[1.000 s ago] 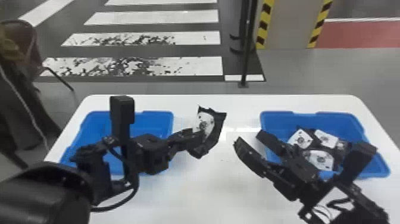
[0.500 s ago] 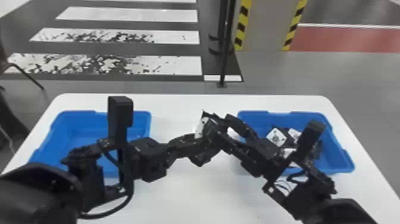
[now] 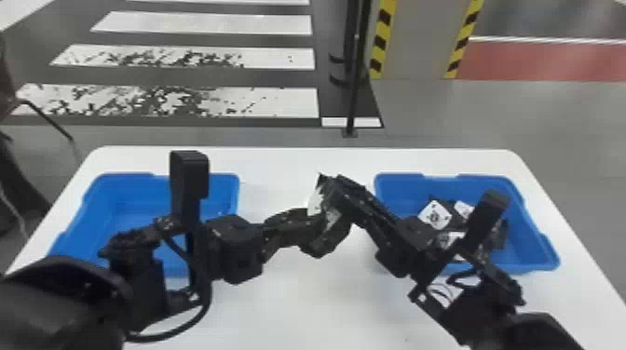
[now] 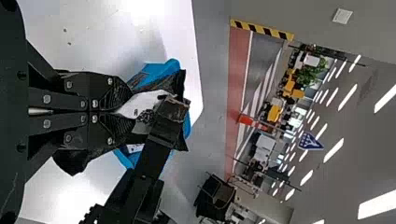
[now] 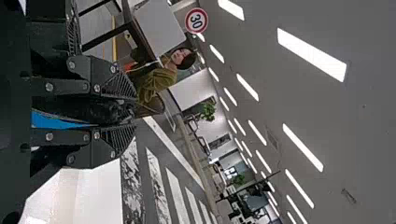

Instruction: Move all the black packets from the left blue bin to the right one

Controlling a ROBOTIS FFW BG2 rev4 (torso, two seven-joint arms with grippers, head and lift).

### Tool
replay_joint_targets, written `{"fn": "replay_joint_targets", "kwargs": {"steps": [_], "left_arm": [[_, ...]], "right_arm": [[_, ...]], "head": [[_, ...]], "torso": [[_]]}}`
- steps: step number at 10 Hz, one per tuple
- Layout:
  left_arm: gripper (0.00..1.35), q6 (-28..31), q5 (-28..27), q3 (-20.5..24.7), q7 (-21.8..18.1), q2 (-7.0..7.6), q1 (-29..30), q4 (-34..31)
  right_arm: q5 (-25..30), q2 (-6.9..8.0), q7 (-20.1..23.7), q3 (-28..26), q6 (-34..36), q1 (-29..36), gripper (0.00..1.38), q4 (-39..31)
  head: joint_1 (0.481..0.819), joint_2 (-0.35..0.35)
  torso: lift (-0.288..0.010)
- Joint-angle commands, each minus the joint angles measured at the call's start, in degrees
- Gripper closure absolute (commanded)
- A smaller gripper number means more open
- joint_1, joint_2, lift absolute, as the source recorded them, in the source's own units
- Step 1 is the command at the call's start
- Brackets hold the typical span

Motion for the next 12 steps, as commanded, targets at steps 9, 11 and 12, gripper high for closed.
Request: {"fn": "replay_joint_targets", "kwargs": {"steps": [9, 11, 12], "left_arm": [[0.15, -33.1, 1.6, 23.5, 3.6, -9.02, 28.0, -11.4], [0.15, -36.5, 1.8, 25.1, 4.1, -10.34, 29.7, -11.4], [0.15, -39.6, 1.6, 25.2, 4.2, -10.61, 30.1, -11.4]], "right_arm": [[6.1, -3.69, -2.3, -17.2, -3.1, -8.8, 1.28, 19.3], [7.5, -5.71, -3.3, -18.4, -2.5, -11.6, 1.04, 25.6], [10.9, -5.36, -5.6, -22.2, -3.5, -8.5, 0.51, 21.8]], "head": [[0.695, -0.061], [0.695, -0.057], [0.695, -0.068]], "torso": [[-0.14], [-0.14], [-0.14]]}}
